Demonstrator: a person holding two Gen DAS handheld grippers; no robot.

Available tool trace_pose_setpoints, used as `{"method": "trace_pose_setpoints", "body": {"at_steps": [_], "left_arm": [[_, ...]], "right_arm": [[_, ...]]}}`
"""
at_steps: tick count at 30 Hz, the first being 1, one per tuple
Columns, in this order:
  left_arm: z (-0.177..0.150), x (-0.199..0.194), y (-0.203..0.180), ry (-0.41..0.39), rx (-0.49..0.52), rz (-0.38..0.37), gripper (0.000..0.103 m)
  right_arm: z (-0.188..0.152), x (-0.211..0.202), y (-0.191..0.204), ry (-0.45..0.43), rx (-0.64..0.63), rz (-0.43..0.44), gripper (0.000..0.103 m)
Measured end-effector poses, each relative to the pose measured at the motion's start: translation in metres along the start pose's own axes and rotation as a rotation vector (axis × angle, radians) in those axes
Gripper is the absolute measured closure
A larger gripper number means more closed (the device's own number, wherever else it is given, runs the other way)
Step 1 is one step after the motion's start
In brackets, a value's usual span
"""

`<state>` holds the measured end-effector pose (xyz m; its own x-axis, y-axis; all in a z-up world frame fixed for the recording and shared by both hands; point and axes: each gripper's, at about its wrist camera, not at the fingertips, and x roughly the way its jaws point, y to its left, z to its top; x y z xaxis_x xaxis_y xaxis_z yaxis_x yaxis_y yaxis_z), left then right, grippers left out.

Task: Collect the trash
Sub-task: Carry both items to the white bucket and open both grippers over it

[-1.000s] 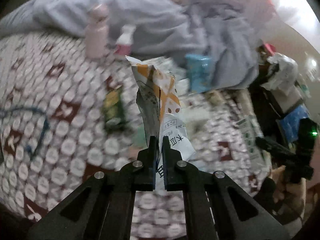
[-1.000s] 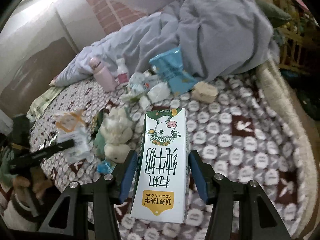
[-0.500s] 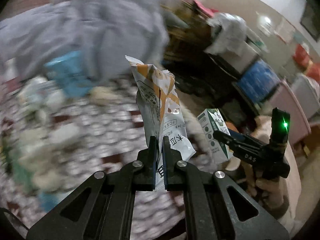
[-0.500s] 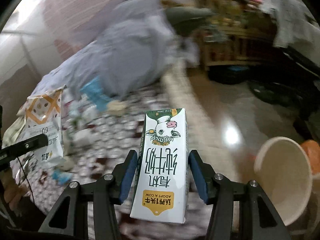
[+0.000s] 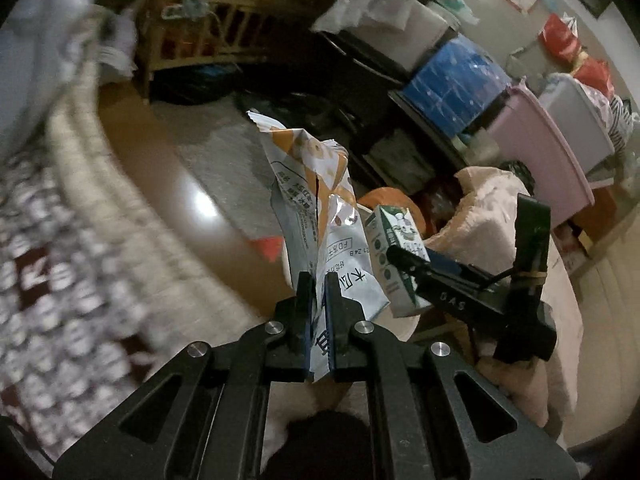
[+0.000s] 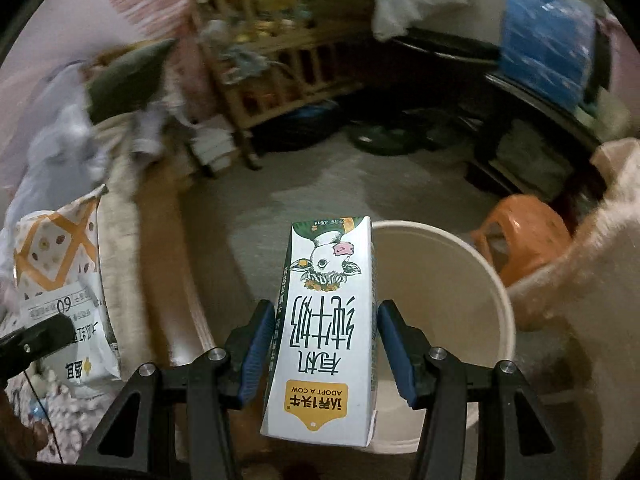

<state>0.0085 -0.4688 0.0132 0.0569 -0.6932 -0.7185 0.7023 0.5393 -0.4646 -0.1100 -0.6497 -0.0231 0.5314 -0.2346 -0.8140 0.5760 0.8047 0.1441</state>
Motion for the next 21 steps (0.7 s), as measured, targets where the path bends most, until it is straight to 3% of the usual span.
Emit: {"method": "trace_pose_setpoints", "body": {"at_steps": [2,3,4,6,7,9,14,21], "left_arm": [[0.005,0.016,-0.006,0.012,-0.004,-0.020,0.097],[0.006,0.022,-0.009,0.020,-0.005,-0.027,0.090],[0.008,0.029,-0.011,0.033,-0.004,-0.028,0.069],[0.007,0.032,-0.012,0.036,-0.014,-0.036,0.043],[0.006,0.032,-0.012,0.025,-0.022,-0.050,0.043],[0.005,0.032,-0.011,0.027,-0.016,-0.046,0.043],[-0.002,0.010,0.003,-0.012,-0.038,0.031,0.043],[-0.021,-0.031,0.028,-0.089,-0.038,0.225,0.043]], "right_arm": [[0.003,0.007,-0.011,0.005,0.028,-0.016,0.051],[0.004,0.011,-0.017,0.010,0.049,-0.026,0.051],[0.004,0.012,-0.024,0.016,0.062,-0.034,0.051],[0.004,0.015,-0.030,0.021,0.088,-0.032,0.047],[0.003,0.016,-0.033,0.018,0.102,-0.027,0.037],[0.003,0.016,-0.030,0.012,0.104,-0.018,0.031],[-0.003,0.021,-0.014,0.030,0.065,-0.002,0.031],[-0.010,0.009,0.031,0.002,-0.018,0.043,0.031]]}}
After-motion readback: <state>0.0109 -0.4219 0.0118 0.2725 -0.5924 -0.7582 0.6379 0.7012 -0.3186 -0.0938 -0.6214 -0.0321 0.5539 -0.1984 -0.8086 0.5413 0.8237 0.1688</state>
